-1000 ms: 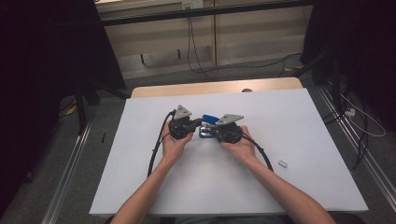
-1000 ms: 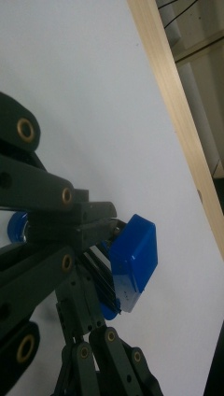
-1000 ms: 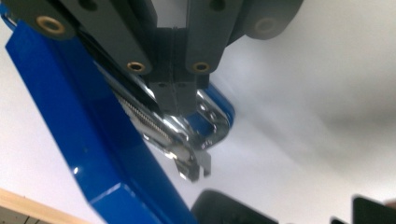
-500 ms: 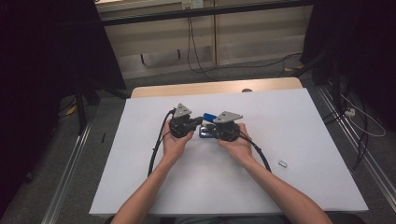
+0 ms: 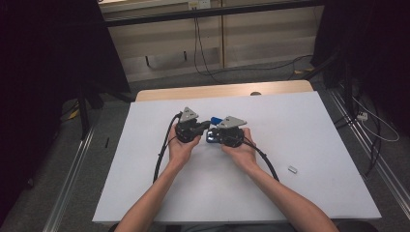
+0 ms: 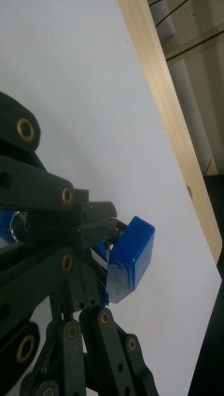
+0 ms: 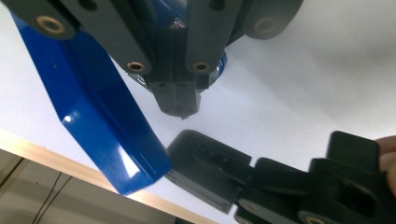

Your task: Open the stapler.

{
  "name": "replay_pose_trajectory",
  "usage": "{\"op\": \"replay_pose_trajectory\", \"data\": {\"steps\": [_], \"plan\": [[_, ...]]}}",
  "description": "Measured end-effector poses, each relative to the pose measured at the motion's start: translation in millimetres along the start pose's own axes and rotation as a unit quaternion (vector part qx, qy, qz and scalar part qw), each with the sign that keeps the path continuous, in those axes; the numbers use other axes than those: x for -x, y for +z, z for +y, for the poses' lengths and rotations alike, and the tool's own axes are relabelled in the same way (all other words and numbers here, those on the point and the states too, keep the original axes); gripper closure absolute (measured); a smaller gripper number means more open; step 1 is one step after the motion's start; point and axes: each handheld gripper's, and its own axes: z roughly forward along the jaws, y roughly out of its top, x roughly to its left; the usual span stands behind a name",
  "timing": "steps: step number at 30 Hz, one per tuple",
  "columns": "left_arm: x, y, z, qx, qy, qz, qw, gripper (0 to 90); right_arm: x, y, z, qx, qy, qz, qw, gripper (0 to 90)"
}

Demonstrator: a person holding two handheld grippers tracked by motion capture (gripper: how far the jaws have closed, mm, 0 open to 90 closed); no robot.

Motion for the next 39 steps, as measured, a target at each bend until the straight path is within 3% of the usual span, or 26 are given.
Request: {"op": "replay_pose_trajectory", "data": {"steps": [5, 12, 19, 33, 39], "plan": [[-3.2, -1.5, 0.8, -0.001, -0.009, -0.011, 0.9999, 90.0, 4.6, -0.1, -0.4, 0.009, 0.011, -0.013, 0.9998, 90.0], [-5.4, 0.8, -2.0, -0.011, -0.010, -0.002, 0.9999, 90.0, 4.7, -0.6, -0.6, 0.007, 0.008, -0.016, 0.9998, 90.0], [-3.5, 7.1, -6.0, -0.026, 0.010, 0.000, 0.9996, 89.7, 5.4, -0.8, -0.8, 0.013, 0.017, -0.019, 0.9996, 90.0], [-4.7, 12.6, -11.0, -0.034, -0.001, -0.007, 0.9994, 90.0, 5.9, -2.0, -0.5, 0.013, 0.017, -0.020, 0.9996, 90.0], [-4.9, 13.5, -12.8, -0.035, 0.005, -0.006, 0.9993, 90.0, 5.1, -0.7, -1.3, 0.016, 0.020, -0.021, 0.9994, 90.0]]}}
